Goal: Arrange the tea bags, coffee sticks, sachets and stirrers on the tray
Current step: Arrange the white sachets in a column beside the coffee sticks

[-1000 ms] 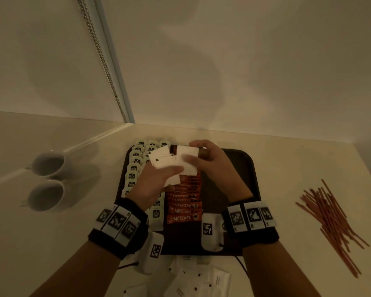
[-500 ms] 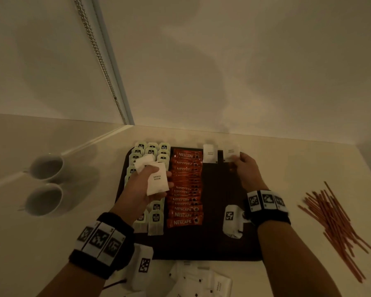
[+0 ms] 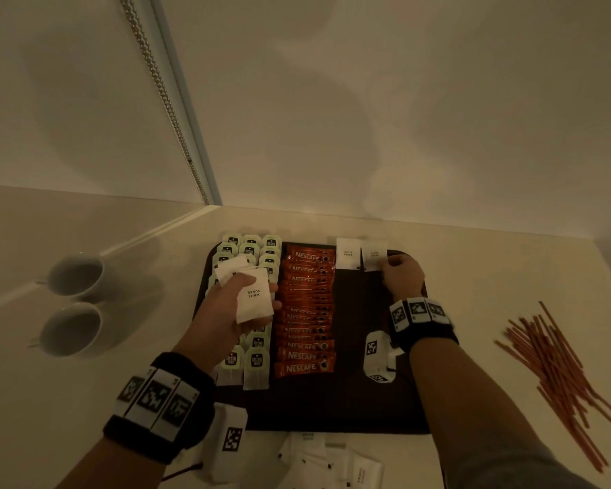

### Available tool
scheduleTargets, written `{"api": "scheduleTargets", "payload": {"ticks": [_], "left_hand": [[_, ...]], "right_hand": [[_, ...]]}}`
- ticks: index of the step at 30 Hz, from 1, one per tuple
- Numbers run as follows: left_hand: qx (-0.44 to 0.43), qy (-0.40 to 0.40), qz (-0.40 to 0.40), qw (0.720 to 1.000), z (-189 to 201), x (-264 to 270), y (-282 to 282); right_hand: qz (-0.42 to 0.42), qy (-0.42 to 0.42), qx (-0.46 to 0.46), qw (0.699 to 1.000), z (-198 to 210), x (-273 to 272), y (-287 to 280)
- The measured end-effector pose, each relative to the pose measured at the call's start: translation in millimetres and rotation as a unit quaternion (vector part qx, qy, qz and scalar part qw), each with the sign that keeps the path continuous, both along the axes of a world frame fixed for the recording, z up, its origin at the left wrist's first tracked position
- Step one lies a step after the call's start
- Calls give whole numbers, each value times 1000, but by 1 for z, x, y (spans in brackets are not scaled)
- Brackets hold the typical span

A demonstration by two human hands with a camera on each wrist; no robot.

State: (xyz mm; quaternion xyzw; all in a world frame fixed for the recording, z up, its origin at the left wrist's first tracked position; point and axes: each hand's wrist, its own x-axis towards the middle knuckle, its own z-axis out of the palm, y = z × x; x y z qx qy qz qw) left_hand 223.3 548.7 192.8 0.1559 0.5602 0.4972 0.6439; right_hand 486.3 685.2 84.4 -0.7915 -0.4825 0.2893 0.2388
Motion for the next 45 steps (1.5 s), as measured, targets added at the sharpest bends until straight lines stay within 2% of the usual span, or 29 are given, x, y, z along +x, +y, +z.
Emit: {"api": "scheduleTargets", "payload": {"ticks": [7,12,15,17,18,20,22,29,31,34,38,41,45], "left_hand": [[3,-57,1,998,1,-1,-1],[9,-71,8,997,1,0,1],[13,-62,6,998,2,2,1],[12,-41,7,999,2,4,2],[11,-29,12,999,3,6,3],[16,-14,17,1000,2,8,6],[29,-1,7,1000,0,10,7],[54,74,-4,996,0,14,6],[54,99,-18,993,0,12,5],[63,130,-99,985,2,11,2],[39,152,-167,973,1,16,-1],[27,132,-159,978,-1,20,-2],[29,126,-134,983,0,19,-3]], "right_hand": [[9,-25,-5,1000,1,-6,-2],[-15,-10,0,1000,6,-7,-5],[-25,34,32,999,24,-17,-10],[22,97,59,993,46,-34,-20],[78,132,60,986,59,-44,-28],[210,205,15,956,81,-64,-49],[282,254,-30,925,96,-82,-70],[256,333,-9,908,106,-95,-101],[263,310,6,914,112,-93,-101],[320,227,35,919,121,-86,-96],[319,233,50,918,129,-84,-92],[311,250,56,915,129,-85,-93],[334,212,51,917,126,-86,-96]]}}
